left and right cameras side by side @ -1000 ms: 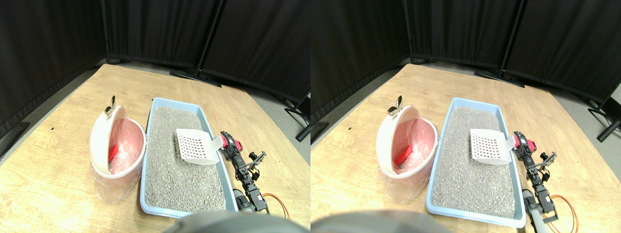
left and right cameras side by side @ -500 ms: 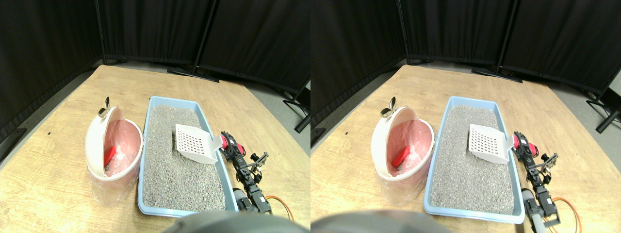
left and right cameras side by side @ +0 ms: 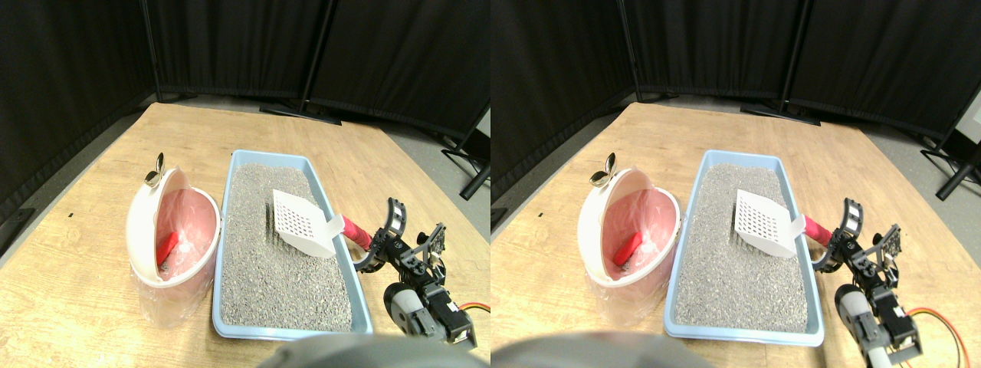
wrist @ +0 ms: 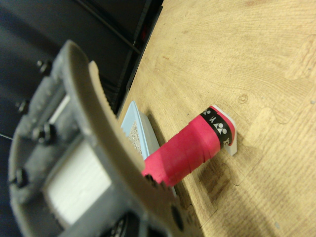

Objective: Scoop (unimanual)

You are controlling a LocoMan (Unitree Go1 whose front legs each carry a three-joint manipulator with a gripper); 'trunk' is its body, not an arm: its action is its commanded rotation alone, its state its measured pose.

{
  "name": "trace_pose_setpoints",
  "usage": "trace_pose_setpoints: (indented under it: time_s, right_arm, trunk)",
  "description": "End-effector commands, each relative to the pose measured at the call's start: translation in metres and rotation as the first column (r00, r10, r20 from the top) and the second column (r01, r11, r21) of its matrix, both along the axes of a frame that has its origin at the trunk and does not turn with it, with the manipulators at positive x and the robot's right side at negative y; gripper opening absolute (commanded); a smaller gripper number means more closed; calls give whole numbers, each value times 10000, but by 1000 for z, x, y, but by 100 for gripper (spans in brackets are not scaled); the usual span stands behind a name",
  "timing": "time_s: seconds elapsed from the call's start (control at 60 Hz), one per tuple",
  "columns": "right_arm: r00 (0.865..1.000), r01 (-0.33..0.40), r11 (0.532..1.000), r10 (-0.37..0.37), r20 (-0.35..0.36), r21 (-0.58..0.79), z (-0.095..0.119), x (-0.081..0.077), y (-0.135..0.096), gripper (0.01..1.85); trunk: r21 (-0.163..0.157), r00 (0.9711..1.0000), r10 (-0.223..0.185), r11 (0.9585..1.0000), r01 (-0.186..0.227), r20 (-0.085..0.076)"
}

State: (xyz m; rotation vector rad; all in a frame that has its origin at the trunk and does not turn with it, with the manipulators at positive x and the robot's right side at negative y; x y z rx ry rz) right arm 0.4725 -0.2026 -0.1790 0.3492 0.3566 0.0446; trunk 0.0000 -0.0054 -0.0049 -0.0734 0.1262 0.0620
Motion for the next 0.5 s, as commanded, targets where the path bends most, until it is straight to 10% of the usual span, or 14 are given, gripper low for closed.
trace_pose_setpoints:
  time_s: [0.017, 0.217, 0.5]
  right_arm:
    - [9971, -120, 9999, 126, 748, -83, 14, -1, 3, 146]
    - [9832, -283, 9993, 320, 1799, -233, 23, -12, 0, 117]
    - [9062, -798, 9958, 916, 4128, -457, 35, -28, -7, 30]
  trunk:
    - [-212, 9999, -70, 9997, 72, 93]
    - [-159, 9998, -196, 9997, 197, 95]
    - [-58, 9986, -522, 9986, 522, 72]
